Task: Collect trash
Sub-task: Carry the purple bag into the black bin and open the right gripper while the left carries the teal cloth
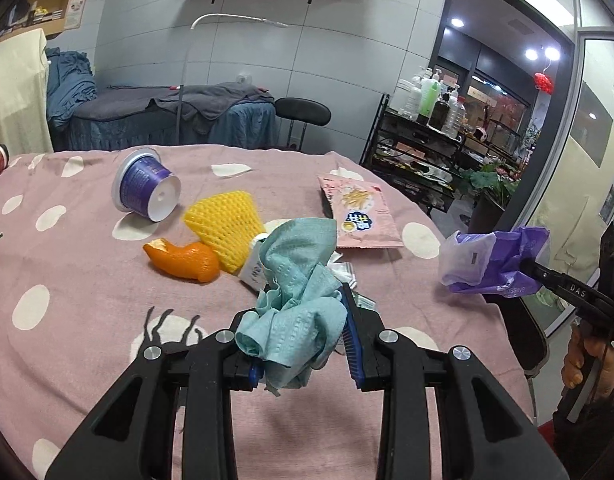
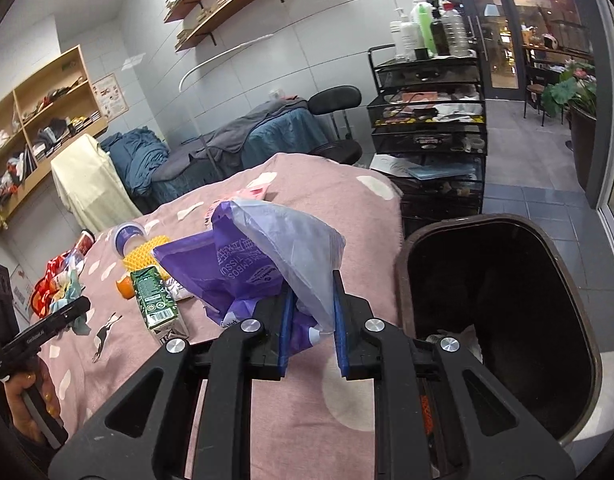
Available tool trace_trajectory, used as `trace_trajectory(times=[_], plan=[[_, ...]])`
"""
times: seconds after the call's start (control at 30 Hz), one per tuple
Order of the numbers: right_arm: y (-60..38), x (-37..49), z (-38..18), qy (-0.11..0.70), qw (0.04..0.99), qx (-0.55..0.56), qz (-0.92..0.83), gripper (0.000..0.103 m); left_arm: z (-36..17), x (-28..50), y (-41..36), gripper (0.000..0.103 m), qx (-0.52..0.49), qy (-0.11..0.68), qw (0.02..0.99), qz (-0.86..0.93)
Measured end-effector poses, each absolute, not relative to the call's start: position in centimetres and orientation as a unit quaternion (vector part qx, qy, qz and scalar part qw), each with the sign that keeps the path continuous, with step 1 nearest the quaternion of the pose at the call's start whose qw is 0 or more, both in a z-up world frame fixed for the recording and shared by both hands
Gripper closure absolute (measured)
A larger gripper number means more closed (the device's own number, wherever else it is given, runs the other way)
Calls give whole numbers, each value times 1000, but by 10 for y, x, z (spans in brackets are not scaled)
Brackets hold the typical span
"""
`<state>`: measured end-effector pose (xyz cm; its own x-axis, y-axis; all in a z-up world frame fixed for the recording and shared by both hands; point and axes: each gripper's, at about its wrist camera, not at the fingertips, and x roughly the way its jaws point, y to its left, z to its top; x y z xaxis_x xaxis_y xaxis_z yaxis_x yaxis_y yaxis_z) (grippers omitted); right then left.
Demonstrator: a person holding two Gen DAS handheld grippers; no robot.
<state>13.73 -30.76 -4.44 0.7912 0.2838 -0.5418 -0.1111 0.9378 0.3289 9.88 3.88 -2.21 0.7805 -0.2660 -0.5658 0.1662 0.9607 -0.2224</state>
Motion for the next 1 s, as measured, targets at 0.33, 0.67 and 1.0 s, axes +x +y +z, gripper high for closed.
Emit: trace_trajectory(times=[0.33,0.67,1.0], plan=[[-344,115,-47,289,940,172,65,84,-15,100,-13,71,-68,305,933,-177],[-385,102,-59,279,936,216,5,84,-12,107,-67,71,-45,305,920,-244],[-426,100,-85,298,921,241,-69,84,-13,112,-109,71,-35,309,906,-287]])
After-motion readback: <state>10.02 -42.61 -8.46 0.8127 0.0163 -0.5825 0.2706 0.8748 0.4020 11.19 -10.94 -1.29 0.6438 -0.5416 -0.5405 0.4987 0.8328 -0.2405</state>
